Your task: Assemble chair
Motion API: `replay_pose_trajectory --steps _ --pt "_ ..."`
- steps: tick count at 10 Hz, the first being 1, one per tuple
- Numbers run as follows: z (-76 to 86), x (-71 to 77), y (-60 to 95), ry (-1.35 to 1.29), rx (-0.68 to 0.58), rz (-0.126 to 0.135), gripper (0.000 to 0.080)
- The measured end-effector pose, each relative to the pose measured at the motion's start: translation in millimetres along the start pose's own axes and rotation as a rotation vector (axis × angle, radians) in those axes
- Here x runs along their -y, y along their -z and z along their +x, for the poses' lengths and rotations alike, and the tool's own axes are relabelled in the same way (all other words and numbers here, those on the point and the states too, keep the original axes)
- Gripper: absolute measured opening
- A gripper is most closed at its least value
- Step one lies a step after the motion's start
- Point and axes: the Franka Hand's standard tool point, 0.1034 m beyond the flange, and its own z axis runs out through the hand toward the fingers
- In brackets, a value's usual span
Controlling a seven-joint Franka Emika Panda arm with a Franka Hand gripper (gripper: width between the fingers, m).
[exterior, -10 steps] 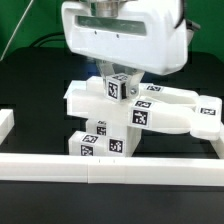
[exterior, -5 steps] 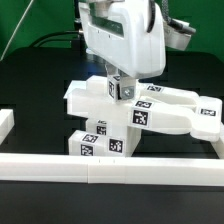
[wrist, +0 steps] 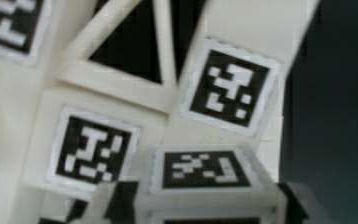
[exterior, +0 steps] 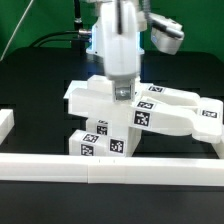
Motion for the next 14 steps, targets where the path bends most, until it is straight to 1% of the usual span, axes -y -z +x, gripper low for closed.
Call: replay_pose_trajectory --steps 2,4,5,6,8,9,12,14 --pt "-0.4 0.3 -0.4 -0.166 0.008 0.006 0.0266" --pt "0.9 2.9 0.0 -0.248 0.022 0.027 0.0266" --pt "-0.2 2.7 -0.4 -0.255 0.025 0.026 0.0339" --pt "-0.2 2.4 -1.2 -0.233 0.024 0.025 0.0339" --pt "2.3 3.0 -2.5 -0.125 0.022 0.019 0.0609" --pt "1.1 5.4 -0.8 -0.071 0.023 0.022 0.0637" --pt "2.1 5.1 -1.3 0.236 0.020 0.020 0.0649" --pt "0.5 8.7 2.3 0.468 0.041 -0.005 0.0649"
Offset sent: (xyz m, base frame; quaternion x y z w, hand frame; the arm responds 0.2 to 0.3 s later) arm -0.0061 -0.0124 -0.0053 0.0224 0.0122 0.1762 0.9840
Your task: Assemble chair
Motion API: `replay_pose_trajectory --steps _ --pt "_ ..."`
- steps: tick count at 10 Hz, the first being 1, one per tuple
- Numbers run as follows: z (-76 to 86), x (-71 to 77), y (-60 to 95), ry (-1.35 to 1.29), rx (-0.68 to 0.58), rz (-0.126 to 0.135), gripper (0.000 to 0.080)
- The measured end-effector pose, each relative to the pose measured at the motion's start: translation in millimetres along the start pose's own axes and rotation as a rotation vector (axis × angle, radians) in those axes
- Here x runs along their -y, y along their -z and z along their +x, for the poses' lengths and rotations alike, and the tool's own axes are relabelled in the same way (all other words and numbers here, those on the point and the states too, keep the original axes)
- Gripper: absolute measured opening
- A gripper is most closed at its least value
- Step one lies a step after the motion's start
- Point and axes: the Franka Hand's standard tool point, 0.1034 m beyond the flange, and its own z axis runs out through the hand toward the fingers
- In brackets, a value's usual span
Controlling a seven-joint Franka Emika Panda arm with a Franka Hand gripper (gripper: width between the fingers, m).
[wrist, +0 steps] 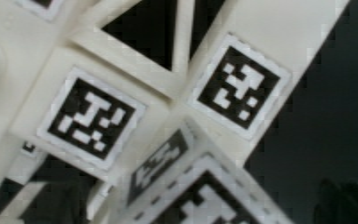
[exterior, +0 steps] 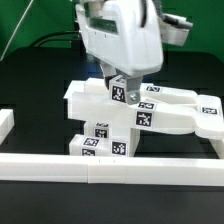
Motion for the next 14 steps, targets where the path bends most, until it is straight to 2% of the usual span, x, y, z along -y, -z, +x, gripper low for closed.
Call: replay_pose_trajectory --steps 3,7,10,14 --pt "-3.9 7.6 0.7 0.372 0.023 -0.039 0.0649" --pt "-1.7 7.3 0.7 0.694 0.023 -0.040 0.0649" --pt "0.7 6.9 -0.1 1.155 0.010 -0.112 0.0649" --pt "4.1 6.0 -0.9 1.429 0.023 -0.131 0.0649"
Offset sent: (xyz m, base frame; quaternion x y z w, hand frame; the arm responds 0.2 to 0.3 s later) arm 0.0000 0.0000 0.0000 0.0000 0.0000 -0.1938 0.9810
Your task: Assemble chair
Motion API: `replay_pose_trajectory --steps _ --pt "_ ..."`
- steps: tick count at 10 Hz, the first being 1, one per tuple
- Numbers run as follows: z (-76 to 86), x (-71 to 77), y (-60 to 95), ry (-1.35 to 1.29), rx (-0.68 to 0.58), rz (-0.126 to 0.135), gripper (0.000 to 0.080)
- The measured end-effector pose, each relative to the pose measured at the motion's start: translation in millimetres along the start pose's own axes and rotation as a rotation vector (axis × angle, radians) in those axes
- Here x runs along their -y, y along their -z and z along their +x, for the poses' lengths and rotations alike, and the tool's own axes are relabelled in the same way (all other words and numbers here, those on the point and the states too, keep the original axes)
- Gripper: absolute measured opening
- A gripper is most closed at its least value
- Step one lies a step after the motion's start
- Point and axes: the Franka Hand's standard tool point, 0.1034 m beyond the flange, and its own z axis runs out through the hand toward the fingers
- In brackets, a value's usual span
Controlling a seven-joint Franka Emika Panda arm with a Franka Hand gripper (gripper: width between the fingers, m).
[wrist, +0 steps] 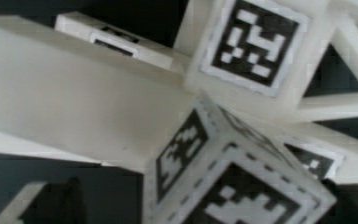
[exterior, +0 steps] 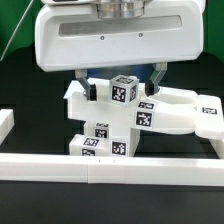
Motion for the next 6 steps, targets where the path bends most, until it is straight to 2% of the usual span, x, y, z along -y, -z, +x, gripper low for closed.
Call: replay_pose_trajectory --steps 2,4,6 --pt "0.8 -1.0 5.0 0.194 -0.007 -0.002 0.0649" --pt "2.2 5.0 9.2 0.324 -0.014 0.002 0.0649" --pt "2.7 8.3 8.4 0.441 -0.007 -0.006 0.0649"
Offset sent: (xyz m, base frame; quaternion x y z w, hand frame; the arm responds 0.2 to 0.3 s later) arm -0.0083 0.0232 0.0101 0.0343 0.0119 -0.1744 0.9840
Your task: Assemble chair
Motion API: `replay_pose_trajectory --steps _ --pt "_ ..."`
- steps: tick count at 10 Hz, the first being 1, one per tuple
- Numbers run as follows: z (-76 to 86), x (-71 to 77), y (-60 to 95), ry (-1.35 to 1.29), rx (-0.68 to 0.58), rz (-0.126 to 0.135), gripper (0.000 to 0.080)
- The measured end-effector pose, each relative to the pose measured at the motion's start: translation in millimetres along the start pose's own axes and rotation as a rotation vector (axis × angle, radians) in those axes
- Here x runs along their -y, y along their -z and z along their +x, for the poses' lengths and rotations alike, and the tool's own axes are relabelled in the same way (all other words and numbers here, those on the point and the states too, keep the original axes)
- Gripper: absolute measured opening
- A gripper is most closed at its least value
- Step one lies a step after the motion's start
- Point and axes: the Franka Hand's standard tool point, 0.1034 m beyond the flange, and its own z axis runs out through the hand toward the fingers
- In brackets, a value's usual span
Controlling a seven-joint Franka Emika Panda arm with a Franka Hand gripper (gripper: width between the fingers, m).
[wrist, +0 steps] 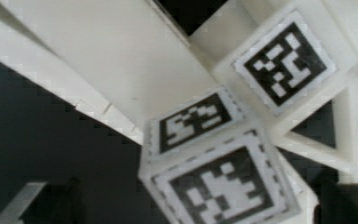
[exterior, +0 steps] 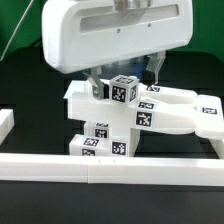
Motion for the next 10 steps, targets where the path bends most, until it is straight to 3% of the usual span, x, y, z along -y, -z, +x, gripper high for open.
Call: replay_pose_trajectory --steps 4,6,7,8,10 --pt "-4.2 -2.1 -2.5 0.276 0.015 -0.011 0.0649" --pt "-6.4 -3.7 -4.2 0.296 0.021 -0.011 0.0397" --pt "-6.9 -3.7 -5.2 0.294 0.022 -0.011 0.0397" --pt "-7.3 -4.9 -5.1 0.292 0.021 -0.013 0.0284" --pt "-7.7 -5.2 -5.2 0.240 0.022 -0.014 0.0284"
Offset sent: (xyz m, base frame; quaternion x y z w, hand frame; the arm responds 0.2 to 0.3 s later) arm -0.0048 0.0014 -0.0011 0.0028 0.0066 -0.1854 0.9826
